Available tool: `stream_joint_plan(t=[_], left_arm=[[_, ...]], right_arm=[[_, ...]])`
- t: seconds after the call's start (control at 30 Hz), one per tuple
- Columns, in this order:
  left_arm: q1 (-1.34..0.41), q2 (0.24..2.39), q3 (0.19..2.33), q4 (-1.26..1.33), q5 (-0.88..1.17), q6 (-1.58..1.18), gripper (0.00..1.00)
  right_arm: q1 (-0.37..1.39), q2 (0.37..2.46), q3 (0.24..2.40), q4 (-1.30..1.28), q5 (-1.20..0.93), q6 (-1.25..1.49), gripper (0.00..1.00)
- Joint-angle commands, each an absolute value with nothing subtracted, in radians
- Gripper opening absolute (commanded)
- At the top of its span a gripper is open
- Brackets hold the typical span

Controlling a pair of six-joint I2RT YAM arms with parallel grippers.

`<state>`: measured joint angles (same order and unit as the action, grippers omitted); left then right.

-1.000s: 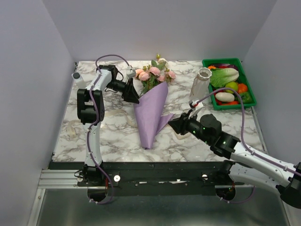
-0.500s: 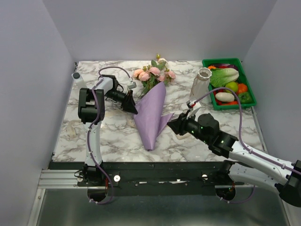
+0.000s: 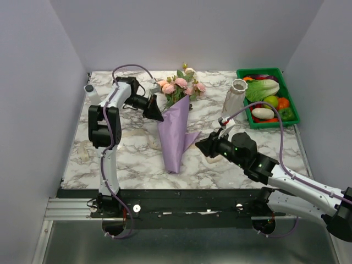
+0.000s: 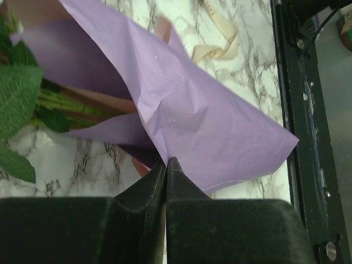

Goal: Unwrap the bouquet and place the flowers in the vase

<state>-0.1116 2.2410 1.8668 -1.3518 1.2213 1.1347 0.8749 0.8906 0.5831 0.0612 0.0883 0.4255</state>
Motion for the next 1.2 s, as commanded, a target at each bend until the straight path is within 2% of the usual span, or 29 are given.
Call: stream_joint_plan(t=[0.0,0.2,0.37,0.43,0.5,0.53,0.63,0.73,0.9,1.1,1.17], left_arm=[[-0.159,2.140,1.933,-1.517,1.305,1.037,0.09],[-0.227,2.120,2.100,-1.516,1.299,0.692,0.09],[-0.313,2.053,2.155,-1.509,1.249,0.592,0.23],[-0.369,2.043,2.158,-1.476,1.179,0.507,0.37],[-0.399,2.048,2.161,-1.392,1.106,0.405,0.44],[-0.420,2.066,2.180,-1.378,1.044,0.338,0.57],[-0.431,2.124,2.250,-1.384,1.008,0.282,0.78],[-0.434,2.163,2.290,-1.396,1.022,0.276,0.85],[-0.408,2.148,2.273,-1.414,0.991,0.337,0.88],[-0.292,2.085,2.059,-1.410,0.898,0.506,0.89],[-0.252,2.065,1.939,-1.381,0.809,0.522,0.88]], right_arm=[[0.868,0.876,0.614,0.077,0.086,0.419,0.40],[0.867,0.835,0.592,0.077,0.100,0.422,0.40],[0.865,0.810,0.569,0.074,0.104,0.431,0.40],[0.865,0.792,0.558,0.071,0.107,0.436,0.40],[0.865,0.779,0.548,0.061,0.112,0.437,0.41],[0.867,0.772,0.543,0.057,0.113,0.437,0.44],[0.865,0.747,0.529,0.038,0.123,0.439,0.49],[0.865,0.723,0.522,0.015,0.140,0.440,0.50],[0.865,0.683,0.534,-0.050,0.181,0.433,0.53],[0.865,0.678,0.566,-0.093,0.173,0.402,0.58],[0.867,0.684,0.571,-0.098,0.172,0.396,0.59]])
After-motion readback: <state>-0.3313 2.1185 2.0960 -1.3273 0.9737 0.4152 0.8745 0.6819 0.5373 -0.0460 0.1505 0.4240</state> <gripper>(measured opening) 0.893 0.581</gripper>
